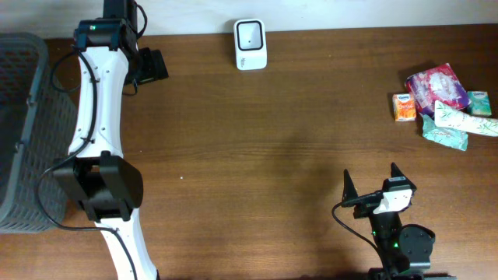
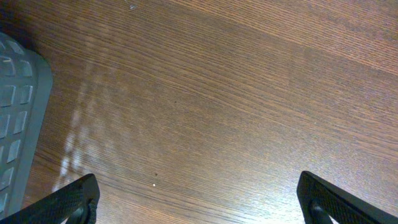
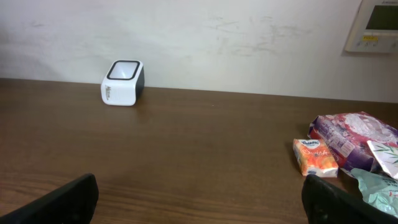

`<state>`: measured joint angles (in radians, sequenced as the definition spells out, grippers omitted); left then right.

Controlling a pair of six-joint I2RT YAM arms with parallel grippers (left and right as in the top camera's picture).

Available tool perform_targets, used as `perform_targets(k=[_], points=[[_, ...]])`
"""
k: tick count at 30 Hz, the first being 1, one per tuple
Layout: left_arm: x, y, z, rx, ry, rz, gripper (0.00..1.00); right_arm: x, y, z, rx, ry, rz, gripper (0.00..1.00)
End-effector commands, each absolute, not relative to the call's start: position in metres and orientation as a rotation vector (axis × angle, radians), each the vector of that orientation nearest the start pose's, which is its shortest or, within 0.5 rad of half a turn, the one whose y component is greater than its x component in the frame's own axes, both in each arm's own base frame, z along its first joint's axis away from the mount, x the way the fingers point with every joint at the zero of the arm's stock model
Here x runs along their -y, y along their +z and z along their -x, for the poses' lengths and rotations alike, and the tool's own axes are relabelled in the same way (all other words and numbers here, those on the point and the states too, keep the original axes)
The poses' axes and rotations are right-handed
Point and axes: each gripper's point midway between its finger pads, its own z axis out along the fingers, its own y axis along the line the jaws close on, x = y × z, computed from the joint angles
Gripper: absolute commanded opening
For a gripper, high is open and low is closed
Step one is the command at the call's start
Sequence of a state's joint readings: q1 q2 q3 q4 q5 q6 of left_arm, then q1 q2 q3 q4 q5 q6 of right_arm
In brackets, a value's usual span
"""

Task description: Scan the item barcode

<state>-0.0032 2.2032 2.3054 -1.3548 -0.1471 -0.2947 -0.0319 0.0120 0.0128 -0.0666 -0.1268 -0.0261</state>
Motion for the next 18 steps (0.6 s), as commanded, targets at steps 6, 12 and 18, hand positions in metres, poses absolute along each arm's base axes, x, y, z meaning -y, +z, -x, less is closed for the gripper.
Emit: perform_targets(k=[6, 12, 18], points=[[-0.028, 0.179, -0.489, -2.769, 0.152, 0.438, 0.99, -0.013, 0.158, -0.246, -1.639, 0.061, 0.081, 0.99], [-0.014, 0.210, -0.444, -2.851, 0.056, 0.427, 0.99, -0.013, 0.158, -0.246, -1.639, 0.061, 0.081, 0.99], [0.029, 0.247, -0.422, -2.806, 0.027, 0.152, 0.99, -0.013, 0.158, -0.246, -1.639, 0.061, 0.081, 0.99]])
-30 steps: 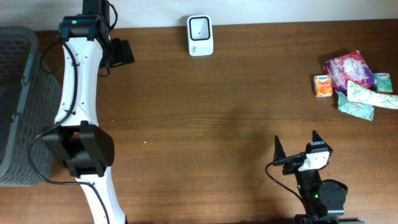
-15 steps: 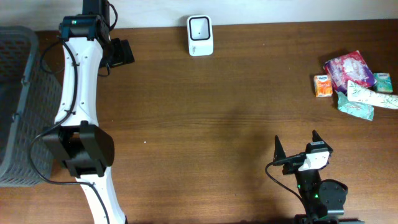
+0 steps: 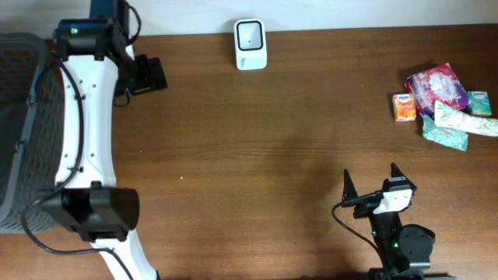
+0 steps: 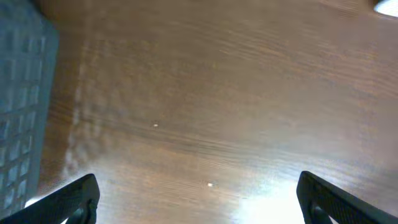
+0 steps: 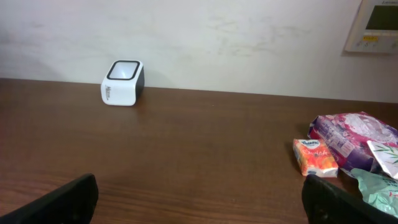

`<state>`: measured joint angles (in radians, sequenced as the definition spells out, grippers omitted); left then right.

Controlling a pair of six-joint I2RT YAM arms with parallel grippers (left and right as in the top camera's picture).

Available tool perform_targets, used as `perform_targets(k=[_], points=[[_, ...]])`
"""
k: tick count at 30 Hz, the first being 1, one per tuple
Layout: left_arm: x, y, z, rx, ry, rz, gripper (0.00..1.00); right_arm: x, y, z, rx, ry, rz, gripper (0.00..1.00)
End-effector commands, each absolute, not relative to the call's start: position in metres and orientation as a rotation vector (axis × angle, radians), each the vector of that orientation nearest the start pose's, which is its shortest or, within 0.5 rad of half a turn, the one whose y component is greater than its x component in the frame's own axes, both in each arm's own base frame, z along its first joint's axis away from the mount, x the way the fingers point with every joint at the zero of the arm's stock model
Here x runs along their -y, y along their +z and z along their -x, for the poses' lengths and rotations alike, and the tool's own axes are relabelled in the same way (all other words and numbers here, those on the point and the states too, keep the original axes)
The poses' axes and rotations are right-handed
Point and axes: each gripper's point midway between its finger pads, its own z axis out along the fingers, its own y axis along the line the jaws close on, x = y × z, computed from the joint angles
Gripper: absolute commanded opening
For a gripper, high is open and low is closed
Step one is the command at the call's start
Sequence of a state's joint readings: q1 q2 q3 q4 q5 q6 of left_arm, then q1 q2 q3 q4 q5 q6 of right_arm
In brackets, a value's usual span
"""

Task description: Scan the item barcode

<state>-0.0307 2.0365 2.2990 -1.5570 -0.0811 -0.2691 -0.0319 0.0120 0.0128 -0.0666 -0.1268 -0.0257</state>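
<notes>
The white barcode scanner (image 3: 250, 44) stands at the table's far edge, also seen far left in the right wrist view as the scanner (image 5: 123, 83). A small pile of packets (image 3: 443, 106) lies at the far right, with an orange packet (image 5: 315, 157) nearest. My left gripper (image 3: 144, 75) hangs open over bare wood at the far left, near the basket; its fingertips (image 4: 68, 202) show nothing between them. Near the front edge, my right gripper (image 3: 372, 185) rests open and empty, facing the scanner.
A grey plastic basket (image 3: 19, 132) stands at the table's left edge, its wall (image 4: 22, 106) showing in the left wrist view. A white wall (image 5: 199, 37) rises behind the table, with a thermostat panel (image 5: 373, 25) at upper right.
My left arm has swung a little towards the far left, nearer the basket, and its wrist view is now blurred. The right arm and the packets have not moved.
</notes>
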Motion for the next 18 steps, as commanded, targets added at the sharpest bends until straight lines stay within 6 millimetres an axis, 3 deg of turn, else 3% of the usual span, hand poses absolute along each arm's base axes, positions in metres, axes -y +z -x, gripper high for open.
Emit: perform_targets(k=[1, 3, 4, 8, 13, 15, 18], points=[[0.039, 0.244, -0.425, -2.790, 0.020, 0.109, 0.99, -0.013, 0.158, -0.246, -1.639, 0.061, 0.081, 0.99], [0.065, 0.231, -0.419, -2.757, -0.055, 0.034, 0.99, -0.013, 0.158, -0.246, -1.639, 0.061, 0.081, 0.99], [0.066, 0.227, -0.413, -2.754, -0.056, 0.027, 0.99, -0.013, 0.158, -0.246, -1.639, 0.061, 0.081, 0.99], [0.057, 0.188, -0.358, -2.713, -0.064, 0.025, 0.99, -0.013, 0.158, -0.246, -1.639, 0.061, 0.081, 0.99], [0.048, 0.159, -0.308, -2.568, -0.085, -0.017, 0.99, -0.013, 0.158, -0.246, -1.639, 0.061, 0.081, 0.99], [0.045, 0.153, -0.290, -2.523, -0.088, -0.013, 0.99, -0.013, 0.158, -0.246, -1.639, 0.061, 0.081, 0.99], [0.040, 0.162, -0.263, -2.438, -0.105, -0.010, 0.99, -0.013, 0.157, -0.246, -1.641, 0.061, 0.081, 0.99]])
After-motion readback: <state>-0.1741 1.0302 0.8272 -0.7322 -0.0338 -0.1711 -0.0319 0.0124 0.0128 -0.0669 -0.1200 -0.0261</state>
